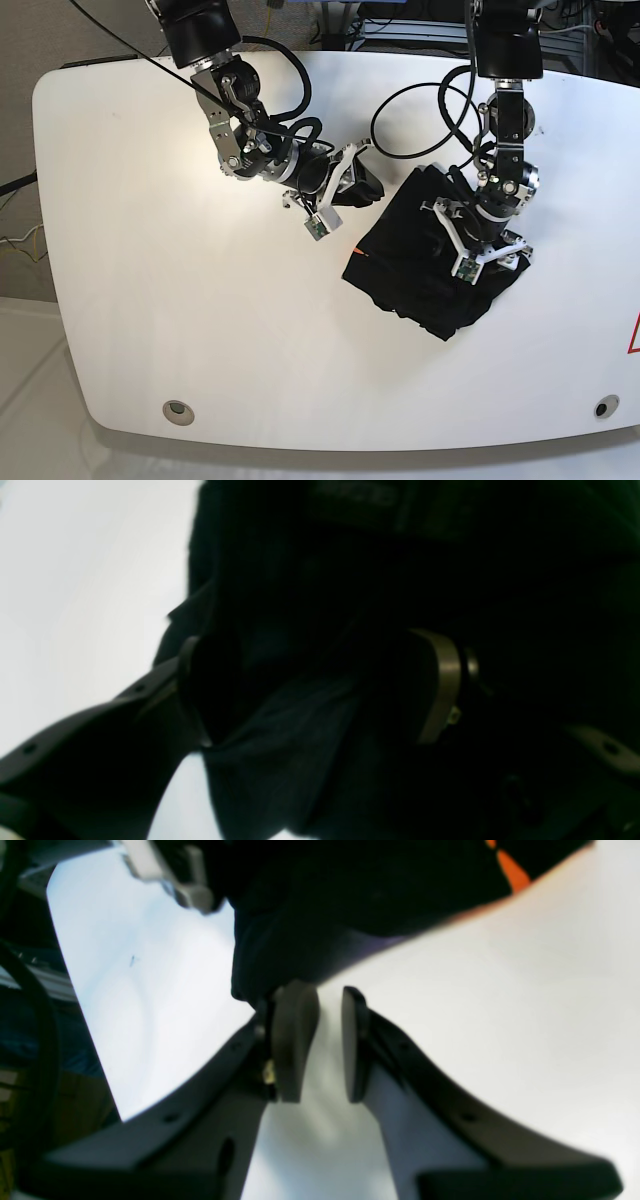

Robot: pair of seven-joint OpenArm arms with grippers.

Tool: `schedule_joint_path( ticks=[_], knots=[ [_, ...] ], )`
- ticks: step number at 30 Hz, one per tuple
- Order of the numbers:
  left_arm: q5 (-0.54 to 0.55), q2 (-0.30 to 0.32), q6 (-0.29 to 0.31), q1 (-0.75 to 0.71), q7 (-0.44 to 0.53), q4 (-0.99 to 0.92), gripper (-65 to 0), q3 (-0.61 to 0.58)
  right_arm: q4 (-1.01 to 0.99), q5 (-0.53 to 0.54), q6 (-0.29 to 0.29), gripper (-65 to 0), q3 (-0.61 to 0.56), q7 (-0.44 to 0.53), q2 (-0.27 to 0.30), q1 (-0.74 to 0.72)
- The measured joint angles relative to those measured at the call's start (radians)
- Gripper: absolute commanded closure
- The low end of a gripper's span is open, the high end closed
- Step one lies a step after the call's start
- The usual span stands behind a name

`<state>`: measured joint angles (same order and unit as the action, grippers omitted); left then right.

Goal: Fold the T-shirt properly
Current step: 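Rotate the bundle with the left gripper and bring the right gripper to it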

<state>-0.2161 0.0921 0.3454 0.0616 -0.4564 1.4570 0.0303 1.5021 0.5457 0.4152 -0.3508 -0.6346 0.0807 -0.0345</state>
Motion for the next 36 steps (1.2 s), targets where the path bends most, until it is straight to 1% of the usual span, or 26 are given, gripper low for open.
schedule_joint_path(
  ticks=[5,9,11,15,17,22,24,27,31,34,36],
  knots=[
    [-0.001,0.006,0.005,-0.008,-0.013,0.045,-44.4,-0.019,0.032,0.000,0.000,-12.1,0.000,-0.005,0.000,-0.009],
    [0.001,0.006,0.004,-0.032,-0.039,0.135,-44.4,-0.018,0.045,0.000,0.000,-12.1,0.000,-0.005,0.002,-0.050],
    [0.001,0.005,0.004,-0.043,-0.086,0.185,-44.4,-0.017,0.047,0.000,0.000,-12.0,0.000,-0.006,0.002,-0.079],
    [0.000,0.005,0.003,-0.062,-0.147,0.279,-44.4,-0.018,0.040,0.000,0.000,-11.8,0.000,-0.017,0.002,-0.143],
    [0.003,0.003,0.003,-0.068,-0.171,0.324,-44.4,-0.016,0.023,0.001,0.003,-10.5,0.000,-0.033,0.000,-0.184],
    [0.006,0.003,0.003,-0.081,-0.257,0.384,-44.4,-0.016,-0.064,0.000,0.003,-3.0,0.000,-0.047,-0.003,-0.277],
    [0.004,0.002,0.003,-0.092,-0.288,0.383,-44.4,-0.015,-0.115,0.001,0.003,-2.9,-0.002,-0.047,-0.006,-0.320],
    [0.005,-0.018,-0.003,-0.123,-0.288,0.382,-44.2,0.003,-0.185,0.000,0.004,-2.9,-0.004,-0.045,-0.006,-0.371],
    [0.003,-0.068,-0.040,-0.165,-0.292,0.380,-44.2,0.032,-0.258,-0.003,0.003,-2.9,-0.002,-0.041,-0.024,-0.418],
    [0.002,-0.100,-0.038,-0.183,-0.291,0.379,-44.2,0.032,-0.302,-0.040,0.005,-2.9,-0.003,-0.043,-0.050,-0.444],
    [0.006,-0.119,-0.038,-0.188,-0.290,0.378,-44.2,0.029,-0.317,-0.082,0.004,-2.9,-0.003,-0.042,-0.070,-0.452]
  ],
)
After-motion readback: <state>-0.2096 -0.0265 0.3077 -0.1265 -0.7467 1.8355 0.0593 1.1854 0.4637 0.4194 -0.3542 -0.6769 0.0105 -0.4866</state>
